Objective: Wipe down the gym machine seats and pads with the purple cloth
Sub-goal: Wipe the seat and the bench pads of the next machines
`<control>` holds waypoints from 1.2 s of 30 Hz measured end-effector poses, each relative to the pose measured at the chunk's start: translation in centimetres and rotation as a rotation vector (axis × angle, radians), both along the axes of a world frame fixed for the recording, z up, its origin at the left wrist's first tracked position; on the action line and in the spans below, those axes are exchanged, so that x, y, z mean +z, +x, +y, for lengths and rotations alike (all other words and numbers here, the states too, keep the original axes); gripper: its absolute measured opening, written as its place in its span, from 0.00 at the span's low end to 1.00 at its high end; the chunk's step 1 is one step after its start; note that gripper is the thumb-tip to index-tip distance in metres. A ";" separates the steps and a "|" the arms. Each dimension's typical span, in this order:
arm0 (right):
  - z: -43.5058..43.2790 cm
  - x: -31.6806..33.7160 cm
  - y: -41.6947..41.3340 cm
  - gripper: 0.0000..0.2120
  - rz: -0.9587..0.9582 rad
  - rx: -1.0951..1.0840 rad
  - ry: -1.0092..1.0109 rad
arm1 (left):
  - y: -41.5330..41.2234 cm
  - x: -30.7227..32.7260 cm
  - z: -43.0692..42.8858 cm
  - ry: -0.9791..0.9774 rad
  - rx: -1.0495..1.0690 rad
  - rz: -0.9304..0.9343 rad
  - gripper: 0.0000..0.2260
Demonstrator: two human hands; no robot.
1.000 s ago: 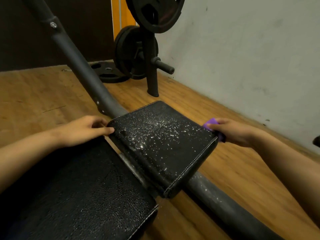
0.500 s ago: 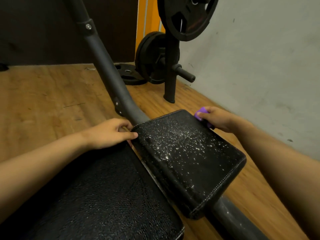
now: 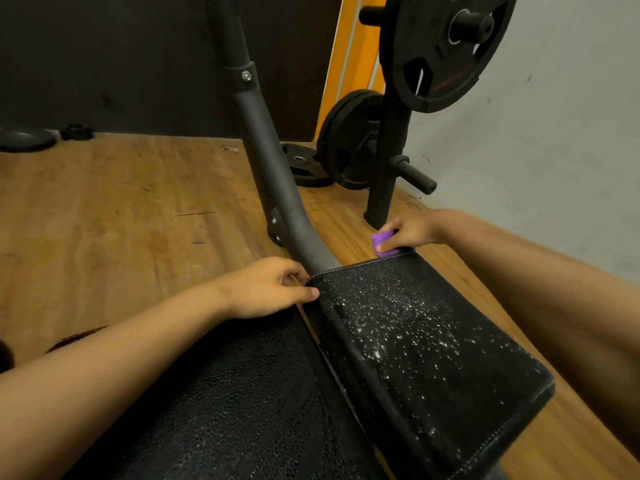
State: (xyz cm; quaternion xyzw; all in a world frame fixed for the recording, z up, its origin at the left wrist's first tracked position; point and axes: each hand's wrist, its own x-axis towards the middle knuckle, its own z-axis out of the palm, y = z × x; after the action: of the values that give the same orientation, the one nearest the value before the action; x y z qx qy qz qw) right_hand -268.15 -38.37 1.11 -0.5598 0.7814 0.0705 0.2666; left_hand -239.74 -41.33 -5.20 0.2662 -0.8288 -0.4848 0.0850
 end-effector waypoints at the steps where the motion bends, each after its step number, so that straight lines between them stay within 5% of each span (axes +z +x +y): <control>1: -0.1 -0.1 0.6 0.07 -0.068 0.020 -0.007 | 0.0 -0.1 0.0 -0.003 0.005 0.005 0.10; 9: -1.4 -1.1 11.7 0.04 -0.306 0.399 -0.127 | 1.6 0.4 -1.5 0.013 0.035 -0.014 0.16; 13: -1.2 -0.4 10.4 0.05 -0.305 0.355 -0.051 | 3.5 0.1 -1.7 -0.099 0.038 -0.198 0.24; 21: 1.4 0.4 -1.6 0.08 0.132 -0.036 -0.031 | 3.2 0.1 -1.0 -0.147 0.080 -0.199 0.19; 30: 6.3 -1.4 -1.0 0.06 -0.063 -0.177 -0.507 | 3.0 -0.4 -1.2 -0.137 0.100 -0.169 0.21; 36: 10.0 -1.8 5.3 0.04 -0.126 0.069 -0.640 | 3.0 -0.3 -1.2 -0.123 0.093 -0.146 0.18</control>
State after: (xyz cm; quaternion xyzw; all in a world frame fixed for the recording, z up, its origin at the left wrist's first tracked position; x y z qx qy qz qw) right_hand -262.84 -28.36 -0.65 -0.6444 0.7266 -0.2044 0.1226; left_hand -236.79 -42.50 -5.46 0.3332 -0.8479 -0.4076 0.0627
